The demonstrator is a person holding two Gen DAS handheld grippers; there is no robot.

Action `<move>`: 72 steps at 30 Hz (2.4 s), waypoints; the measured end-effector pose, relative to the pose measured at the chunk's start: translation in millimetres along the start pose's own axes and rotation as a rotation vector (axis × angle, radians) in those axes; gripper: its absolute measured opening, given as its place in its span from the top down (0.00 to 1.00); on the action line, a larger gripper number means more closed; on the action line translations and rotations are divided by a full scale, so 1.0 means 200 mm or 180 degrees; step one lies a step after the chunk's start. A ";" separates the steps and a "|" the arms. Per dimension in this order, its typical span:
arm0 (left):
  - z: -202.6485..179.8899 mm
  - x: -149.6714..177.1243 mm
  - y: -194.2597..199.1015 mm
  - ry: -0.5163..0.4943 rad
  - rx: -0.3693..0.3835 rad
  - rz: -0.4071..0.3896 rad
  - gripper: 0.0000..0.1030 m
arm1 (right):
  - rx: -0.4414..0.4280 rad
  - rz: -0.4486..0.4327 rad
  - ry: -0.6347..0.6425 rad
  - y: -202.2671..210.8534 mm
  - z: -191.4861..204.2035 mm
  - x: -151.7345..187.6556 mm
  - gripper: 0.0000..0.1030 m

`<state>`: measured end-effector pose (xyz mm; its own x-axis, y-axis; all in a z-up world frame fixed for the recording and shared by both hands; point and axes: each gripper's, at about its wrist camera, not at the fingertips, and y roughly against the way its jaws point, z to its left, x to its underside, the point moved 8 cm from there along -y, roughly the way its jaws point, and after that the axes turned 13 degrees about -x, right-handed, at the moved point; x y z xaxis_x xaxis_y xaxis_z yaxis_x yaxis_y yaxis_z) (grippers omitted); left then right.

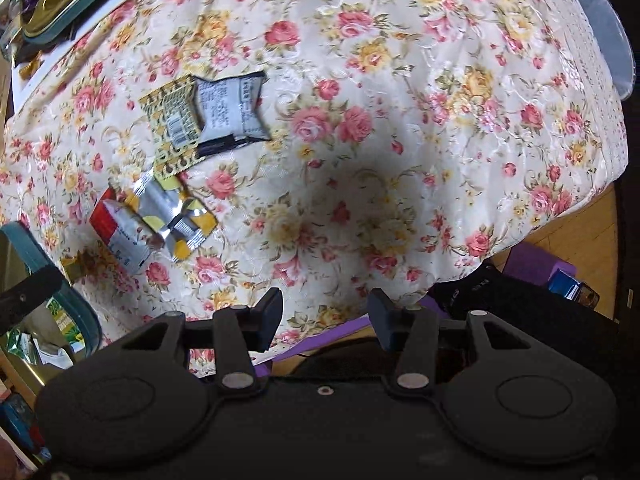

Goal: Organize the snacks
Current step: 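Withdraw both tools from the tray back toward the snack pile, then grasp the white printed packet with the right tool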

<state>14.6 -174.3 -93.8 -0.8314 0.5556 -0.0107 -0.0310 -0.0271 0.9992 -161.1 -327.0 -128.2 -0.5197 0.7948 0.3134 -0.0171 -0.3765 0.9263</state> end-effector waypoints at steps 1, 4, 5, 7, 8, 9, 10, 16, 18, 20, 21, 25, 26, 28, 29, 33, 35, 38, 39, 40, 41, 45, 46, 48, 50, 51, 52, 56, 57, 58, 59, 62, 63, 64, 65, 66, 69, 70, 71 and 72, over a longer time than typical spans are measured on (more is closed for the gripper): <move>-0.01 0.00 0.00 -0.0004 0.0005 -0.0002 0.67 | -0.0003 -0.0015 -0.0005 0.01 -0.01 -0.01 0.51; -0.03 -0.02 0.02 0.0010 0.0027 -0.0032 0.67 | -0.0049 -0.0081 -0.0054 0.03 -0.03 -0.02 0.51; -0.03 -0.03 0.02 0.0014 0.0031 -0.0043 0.67 | -0.0085 -0.0102 -0.0066 0.04 -0.03 -0.03 0.51; -0.03 -0.04 0.03 0.0027 0.0035 -0.0051 0.67 | -0.0216 -0.0163 -0.0084 0.07 -0.03 -0.04 0.52; -0.03 -0.04 0.03 0.0036 0.0038 -0.0049 0.67 | -0.0298 -0.0206 -0.0080 0.09 -0.03 -0.05 0.52; -0.03 -0.04 0.03 0.0049 0.0041 -0.0044 0.67 | -0.0370 -0.0257 -0.0077 0.10 -0.02 -0.06 0.52; -0.02 -0.04 0.03 0.0066 0.0044 -0.0040 0.67 | -0.0433 -0.0314 -0.0065 0.11 -0.01 -0.07 0.52; 0.03 -0.05 0.04 0.0178 0.0052 -0.0060 0.67 | -0.0690 -0.0669 0.0166 0.18 0.08 -0.11 0.52; 0.04 -0.06 0.05 0.0213 0.0089 -0.0069 0.67 | -0.0721 -0.0755 0.0268 0.17 0.13 -0.13 0.52; 0.05 -0.06 0.06 0.0254 0.0131 -0.0076 0.67 | -0.0723 -0.0823 0.0352 0.15 0.17 -0.16 0.52; 0.05 -0.06 0.06 0.0267 0.0146 -0.0079 0.67 | -0.0713 -0.0847 0.0386 0.13 0.18 -0.18 0.52; 0.07 -0.06 0.08 0.0316 0.0230 -0.0073 0.67 | -0.0665 -0.0874 0.0340 0.06 0.22 -0.23 0.52; 0.07 -0.06 0.08 0.0327 0.0246 -0.0073 0.67 | -0.0654 -0.0884 0.0301 0.04 0.23 -0.25 0.52; 0.08 -0.05 0.09 0.0350 0.0284 -0.0081 0.67 | -0.0627 -0.0924 0.0266 0.02 0.24 -0.27 0.52; 0.08 -0.05 0.10 0.0356 0.0301 -0.0085 0.67 | -0.0596 -0.0952 0.0262 0.01 0.24 -0.29 0.52; 0.11 -0.04 0.12 0.0359 0.0335 -0.0123 0.67 | -0.0414 -0.1022 0.0271 -0.07 0.27 -0.33 0.52; 0.13 -0.03 0.13 0.0363 0.0337 -0.0144 0.67 | -0.0331 -0.0960 0.0270 -0.13 0.27 -0.35 0.52; 0.17 -0.03 0.14 0.0413 0.0344 -0.0168 0.67 | -0.0233 -0.0913 0.0215 -0.20 0.26 -0.37 0.52; 0.18 -0.03 0.14 0.0431 0.0348 -0.0176 0.67 | -0.0194 -0.0906 0.0202 -0.21 0.26 -0.37 0.52; 0.19 -0.03 0.14 0.0451 0.0353 -0.0183 0.67 | -0.0169 -0.0910 0.0192 -0.22 0.25 -0.38 0.52; 0.20 -0.03 0.15 0.0471 0.0359 -0.0188 0.67 | -0.0150 -0.0909 0.0184 -0.24 0.25 -0.38 0.52; 0.23 -0.04 0.16 0.0513 0.0393 -0.0206 0.67 | -0.0097 -0.0857 0.0143 -0.28 0.25 -0.40 0.55; 0.23 -0.04 0.16 0.0517 0.0398 -0.0208 0.67 | -0.0100 -0.0823 0.0129 -0.30 0.26 -0.40 0.55; 0.24 -0.05 0.16 0.0520 0.0403 -0.0217 0.67 | -0.0117 -0.0807 0.0137 -0.30 0.26 -0.40 0.59; 0.24 -0.05 0.16 0.0523 0.0401 -0.0225 0.67 | -0.0159 -0.0770 0.0174 -0.29 0.26 -0.39 0.62; 0.24 -0.05 0.16 0.0527 0.0397 -0.0230 0.67 | -0.0191 -0.0753 0.0170 -0.28 0.26 -0.38 0.62; 0.25 -0.05 0.16 0.0532 0.0391 -0.0234 0.67 | -0.0227 -0.0750 0.0160 -0.26 0.26 -0.38 0.62; 0.23 -0.06 0.16 0.0548 0.0363 -0.0235 0.67 | -0.0460 -0.0733 0.0119 -0.14 0.24 -0.36 0.66; 0.23 -0.07 0.16 0.0545 0.0353 -0.0237 0.67 | -0.0534 -0.0726 0.0116 -0.11 0.24 -0.35 0.67; 0.21 -0.07 0.15 0.0537 0.0337 -0.0240 0.67 | -0.0607 -0.0720 0.0115 -0.07 0.24 -0.34 0.67; 0.19 -0.08 0.15 0.0523 0.0319 -0.0241 0.67 | -0.0668 -0.0712 0.0112 -0.04 0.24 -0.33 0.67; 0.12 -0.09 0.13 0.0440 0.0250 -0.0239 0.67 | -0.0826 -0.0724 0.0113 0.07 0.23 -0.31 0.67; 0.09 -0.10 0.12 0.0398 0.0229 -0.0238 0.67 | -0.0825 -0.0725 0.0139 0.09 0.23 -0.30 0.67; 0.05 -0.10 0.11 0.0350 0.0209 -0.0234 0.67 | -0.0824 -0.0743 0.0172 0.12 0.23 -0.29 0.67; 0.02 -0.10 0.10 0.0301 0.0188 -0.0230 0.67 | -0.0836 -0.0778 0.0200 0.14 0.22 -0.28 0.67; -0.02 -0.10 0.09 0.0256 0.0172 -0.0228 0.67 | -0.0824 -0.0793 0.0236 0.16 0.22 -0.27 0.67; -0.12 -0.10 0.06 0.0129 0.0128 -0.0212 0.67 | -0.0768 -0.0780 0.0322 0.18 0.19 -0.24 0.67; -0.15 -0.10 0.05 0.0105 0.0125 -0.0216 0.67 | -0.0766 -0.0767 0.0315 0.18 0.19 -0.23 0.67; -0.18 -0.10 0.04 0.0077 0.0124 -0.0223 0.67 | -0.0766 -0.0748 0.0307 0.17 0.18 -0.23 0.67; -0.21 -0.11 0.04 0.0061 0.0127 -0.0230 0.67 | -0.0770 -0.0735 0.0296 0.16 0.17 -0.24 0.67</move>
<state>9.5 -221.8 -87.9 -0.8382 0.5390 -0.0831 -0.0694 0.0458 0.9965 -108.5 -360.7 -106.0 -0.5541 0.8295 0.0707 -0.3396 -0.3027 0.8905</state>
